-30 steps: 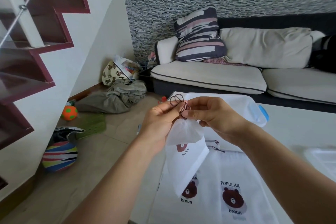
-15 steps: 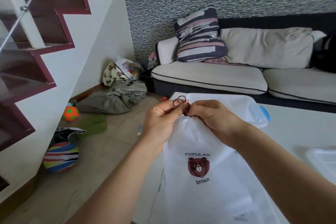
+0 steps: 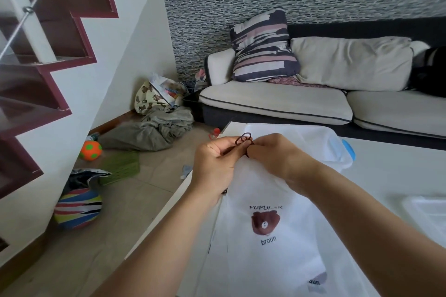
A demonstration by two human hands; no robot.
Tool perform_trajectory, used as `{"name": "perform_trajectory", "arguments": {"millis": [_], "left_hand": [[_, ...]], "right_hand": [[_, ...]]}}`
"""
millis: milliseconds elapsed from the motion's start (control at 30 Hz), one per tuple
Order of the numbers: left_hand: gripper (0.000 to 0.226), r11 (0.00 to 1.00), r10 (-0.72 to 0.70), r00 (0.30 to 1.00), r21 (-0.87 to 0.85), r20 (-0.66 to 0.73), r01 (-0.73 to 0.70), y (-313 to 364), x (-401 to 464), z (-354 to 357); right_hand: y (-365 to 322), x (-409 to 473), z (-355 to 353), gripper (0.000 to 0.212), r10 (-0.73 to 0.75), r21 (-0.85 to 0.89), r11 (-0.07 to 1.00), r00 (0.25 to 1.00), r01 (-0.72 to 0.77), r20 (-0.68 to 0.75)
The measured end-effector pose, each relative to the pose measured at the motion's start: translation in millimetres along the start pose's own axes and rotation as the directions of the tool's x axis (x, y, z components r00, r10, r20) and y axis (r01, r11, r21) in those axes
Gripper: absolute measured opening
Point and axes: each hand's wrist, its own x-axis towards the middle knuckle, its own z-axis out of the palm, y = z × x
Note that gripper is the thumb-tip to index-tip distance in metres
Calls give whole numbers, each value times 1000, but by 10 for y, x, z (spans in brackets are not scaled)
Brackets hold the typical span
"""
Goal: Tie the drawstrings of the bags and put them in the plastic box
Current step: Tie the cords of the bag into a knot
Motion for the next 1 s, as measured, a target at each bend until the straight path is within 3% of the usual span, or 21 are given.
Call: {"name": "perform_trajectory", "arguments": {"millis": [67, 200, 267, 400, 467, 567, 667, 833, 1000], "left_hand": [[12, 1000, 9, 1000, 28, 17, -10, -1, 12, -23], [10, 998, 16, 1000, 53, 24, -18, 3, 32, -43], [11, 999, 6, 1000, 42, 11, -6, -4, 34, -35], [12, 995, -73, 997, -68, -6, 73, -2, 40, 18], [9, 983, -117, 993, -141, -7, 115, 20, 38, 34], [13, 973, -138, 990, -187, -7, 134, 41, 33, 36], [13, 973, -135, 991, -189, -6, 132, 55, 25, 36], [23, 969, -133, 991, -210, -12, 127, 69, 48, -4], [29, 974, -124, 992, -191, -17, 118, 82, 33, 3]], "right_hand": [[1, -2, -16, 17, 87, 42, 995, 994, -90, 63], [65, 16, -71, 21, 71, 237, 966, 989, -101, 131], [70, 14, -96, 17, 18, 267, 963, 994, -45, 103], [41, -34, -37, 14, -138, 125, 981, 986, 149, -89], [39, -41, 6, 17, -191, 158, 966, 978, 203, -89], [67, -22, -40, 18, -173, 394, 908, 984, 142, 43], [104, -22, -138, 26, -165, 599, 800, 949, -30, 267], [144, -10, -217, 37, -200, 652, 753, 913, -89, 355], [100, -43, -235, 46, -210, 592, 805, 916, -37, 342]]}}
